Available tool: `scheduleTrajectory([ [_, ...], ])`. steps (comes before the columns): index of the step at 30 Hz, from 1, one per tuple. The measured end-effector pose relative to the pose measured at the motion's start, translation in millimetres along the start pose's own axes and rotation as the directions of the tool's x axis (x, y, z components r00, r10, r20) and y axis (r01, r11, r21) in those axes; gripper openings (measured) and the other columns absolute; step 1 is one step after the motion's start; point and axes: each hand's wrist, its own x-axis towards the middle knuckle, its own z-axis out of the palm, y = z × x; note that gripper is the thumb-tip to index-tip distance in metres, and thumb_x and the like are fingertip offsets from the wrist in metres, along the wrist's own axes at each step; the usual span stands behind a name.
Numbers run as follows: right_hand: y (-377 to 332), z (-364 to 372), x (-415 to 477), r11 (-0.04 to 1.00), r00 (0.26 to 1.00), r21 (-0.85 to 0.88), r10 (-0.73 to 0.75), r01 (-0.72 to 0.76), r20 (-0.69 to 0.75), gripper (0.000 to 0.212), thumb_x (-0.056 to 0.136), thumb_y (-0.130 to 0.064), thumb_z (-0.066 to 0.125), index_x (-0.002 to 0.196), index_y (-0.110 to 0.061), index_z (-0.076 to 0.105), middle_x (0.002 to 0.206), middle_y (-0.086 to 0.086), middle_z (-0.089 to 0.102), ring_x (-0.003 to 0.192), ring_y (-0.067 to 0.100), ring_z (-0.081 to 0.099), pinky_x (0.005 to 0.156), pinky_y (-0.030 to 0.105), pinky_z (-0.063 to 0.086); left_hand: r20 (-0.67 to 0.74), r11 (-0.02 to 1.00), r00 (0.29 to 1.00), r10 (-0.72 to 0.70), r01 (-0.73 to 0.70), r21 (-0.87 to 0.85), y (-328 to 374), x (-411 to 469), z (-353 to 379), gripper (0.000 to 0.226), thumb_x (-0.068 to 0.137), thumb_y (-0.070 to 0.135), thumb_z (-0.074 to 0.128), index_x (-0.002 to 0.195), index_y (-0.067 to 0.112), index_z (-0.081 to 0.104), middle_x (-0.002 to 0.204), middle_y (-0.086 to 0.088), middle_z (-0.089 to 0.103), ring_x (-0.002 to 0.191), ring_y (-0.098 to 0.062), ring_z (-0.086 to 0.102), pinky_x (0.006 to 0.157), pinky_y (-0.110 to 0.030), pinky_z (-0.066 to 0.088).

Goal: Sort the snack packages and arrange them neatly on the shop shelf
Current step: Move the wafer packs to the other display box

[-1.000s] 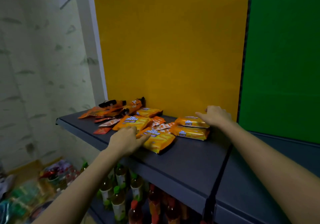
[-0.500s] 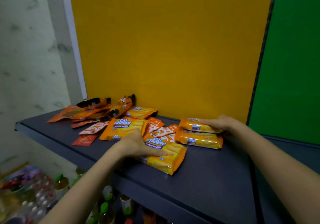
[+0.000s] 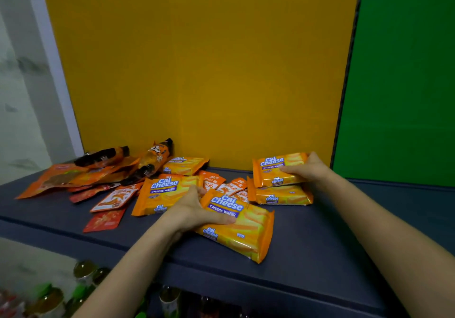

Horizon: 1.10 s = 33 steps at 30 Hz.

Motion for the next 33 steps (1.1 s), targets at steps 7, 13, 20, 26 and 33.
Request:
scheduleTrajectory([
  [7,5,-11,-23,0.979,0.993,0.204,0.011,0.013,-0.114,0.06,0.08,-0.023,0.073,0.131,-0.003,0.047,0.13,0.016,0.056,0.115,0.031,0.056,0.095,0.042,0.048,0.063,0.921,0.993,0.104,-0.072,-0.383,-8,5,-3,0.034,0.072,0.018,0.078,0.102,0.008,0.066,0.079,-0.001,0.076,0.066,-0.011,0.071,0.06,-0.019,0.056],
  [13,29,-46,-59,0.901,0.985,0.434,0.081,-0.007,-0.152,0.035,0.089,-0.013,0.06,0.12,0.003,0.056,0.091,0.011,0.066,0.052,0.007,0.065,0.048,0.017,0.049,0.038,0.83,0.979,0.201,-0.15,-0.537,7,13,10,0.008,0.081,0.011,0.067,0.088,0.009,0.063,0.061,0.003,0.073,0.05,-0.006,0.067,0.046,-0.015,0.053],
  [20,70,-130,-117,0.868,0.941,0.497,0.17,-0.003,-0.292,0.036,0.089,-0.014,0.061,0.122,0.001,0.055,0.079,0.002,0.062,0.043,0.002,0.062,0.04,0.01,0.047,0.151,0.785,0.93,0.336,-0.187,-0.59,67,19,69,0.02,0.082,0.013,0.067,0.101,0.009,0.064,0.074,-0.002,0.073,0.055,-0.01,0.066,0.051,-0.02,0.055],
  [26,114,-232,-169,0.874,0.874,0.485,0.211,0.032,-0.438,0.032,0.088,-0.012,0.061,0.118,-0.001,0.057,0.077,0.001,0.064,0.052,0.007,0.065,0.051,0.017,0.053,0.249,0.768,0.875,0.415,-0.19,-0.612,131,2,158,0.011,0.081,0.013,0.069,0.091,0.014,0.064,0.061,0.006,0.073,0.05,-0.005,0.067,0.049,-0.017,0.055],
  [33,170,-366,-227,0.894,0.791,0.445,0.229,0.06,-0.567,0.029,0.089,-0.012,0.061,0.116,-0.003,0.056,0.091,0.01,0.064,0.069,0.016,0.058,0.063,0.024,0.052,0.323,0.732,0.823,0.468,-0.156,-0.663,208,-44,280,0.004,0.084,0.011,0.065,0.086,0.014,0.063,0.054,0.008,0.07,0.045,-0.003,0.064,0.045,-0.013,0.052],
])
